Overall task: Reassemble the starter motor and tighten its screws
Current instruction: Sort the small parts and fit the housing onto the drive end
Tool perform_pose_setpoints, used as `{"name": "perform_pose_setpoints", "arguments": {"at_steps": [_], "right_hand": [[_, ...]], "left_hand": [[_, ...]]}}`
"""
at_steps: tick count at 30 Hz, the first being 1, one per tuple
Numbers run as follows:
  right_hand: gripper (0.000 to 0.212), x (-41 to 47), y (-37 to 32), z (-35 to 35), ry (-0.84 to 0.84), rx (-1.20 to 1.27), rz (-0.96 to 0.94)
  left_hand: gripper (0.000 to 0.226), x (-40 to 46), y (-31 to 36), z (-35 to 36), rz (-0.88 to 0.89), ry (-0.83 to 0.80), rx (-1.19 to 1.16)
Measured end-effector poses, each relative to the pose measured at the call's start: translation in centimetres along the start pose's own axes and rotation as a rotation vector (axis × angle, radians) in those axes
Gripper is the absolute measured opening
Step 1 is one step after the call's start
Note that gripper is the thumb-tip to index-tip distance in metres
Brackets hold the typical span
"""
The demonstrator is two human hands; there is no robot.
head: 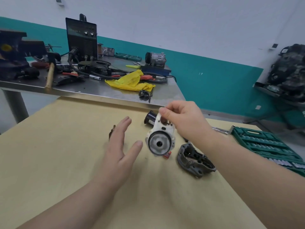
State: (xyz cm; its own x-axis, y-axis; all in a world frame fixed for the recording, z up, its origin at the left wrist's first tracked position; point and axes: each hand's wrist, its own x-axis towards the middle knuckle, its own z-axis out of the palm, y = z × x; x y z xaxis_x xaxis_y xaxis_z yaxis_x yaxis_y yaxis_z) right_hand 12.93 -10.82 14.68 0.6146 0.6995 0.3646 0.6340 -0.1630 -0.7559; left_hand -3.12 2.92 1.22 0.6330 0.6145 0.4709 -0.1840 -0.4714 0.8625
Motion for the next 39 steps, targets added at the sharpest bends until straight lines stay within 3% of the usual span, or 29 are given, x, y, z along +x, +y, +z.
{"name": "perform_pose_setpoints", "arguments": {"at_steps": [2,5,13,17,20,24,28,30,34,39], "right_hand": [[0.026,-1.6,-0.1,0.5,-0.018,-0.043,0.036],[0.028,-3.6,-0.1,1.9,0.014,-0.071,0.122],[0.03,-6.1,0.8,4.8,0.054,-0.144,0.108],[0.032,-6.5,1.5,4.4,0.044,-0.147,0.023],[0.035,-6.6,3.9,2.4,0.156,-0.233,0.009],[0.023,-7.8,8.8,-0.9,0.302,-0.397,0.127],[0.077,-8.3,11.8,-3.1,0.05,-0.532,0.362],[0.093,-8.1,12.4,-3.2,-0.093,-0.589,0.388],[0.087,-8.0,13.0,-1.8,-0.145,-0.663,0.345],[0.067,-8.6,11.5,1.3,-0.119,-0.632,0.175]], "left_hand": [[0.078,-1.7,1.4,0.7,-0.078,-0.123,-0.165],[0.084,-3.2,2.7,2.4,-0.052,-0.244,-0.169],[0.056,-2.9,2.5,2.6,-0.134,-0.151,-0.036],[0.059,-2.7,2.2,2.6,-0.19,-0.136,-0.09],[0.058,-2.4,2.0,2.6,-0.226,-0.122,-0.096],[0.051,-1.9,1.2,2.7,-0.26,-0.101,-0.096],[0.053,-1.3,0.6,2.6,-0.304,-0.063,-0.149],[0.054,-1.0,0.4,2.6,-0.347,-0.041,-0.222],[0.039,-0.1,-0.3,2.5,-0.525,0.029,-0.626],[0.025,1.1,-1.3,1.4,-0.536,0.041,-0.789]]}}
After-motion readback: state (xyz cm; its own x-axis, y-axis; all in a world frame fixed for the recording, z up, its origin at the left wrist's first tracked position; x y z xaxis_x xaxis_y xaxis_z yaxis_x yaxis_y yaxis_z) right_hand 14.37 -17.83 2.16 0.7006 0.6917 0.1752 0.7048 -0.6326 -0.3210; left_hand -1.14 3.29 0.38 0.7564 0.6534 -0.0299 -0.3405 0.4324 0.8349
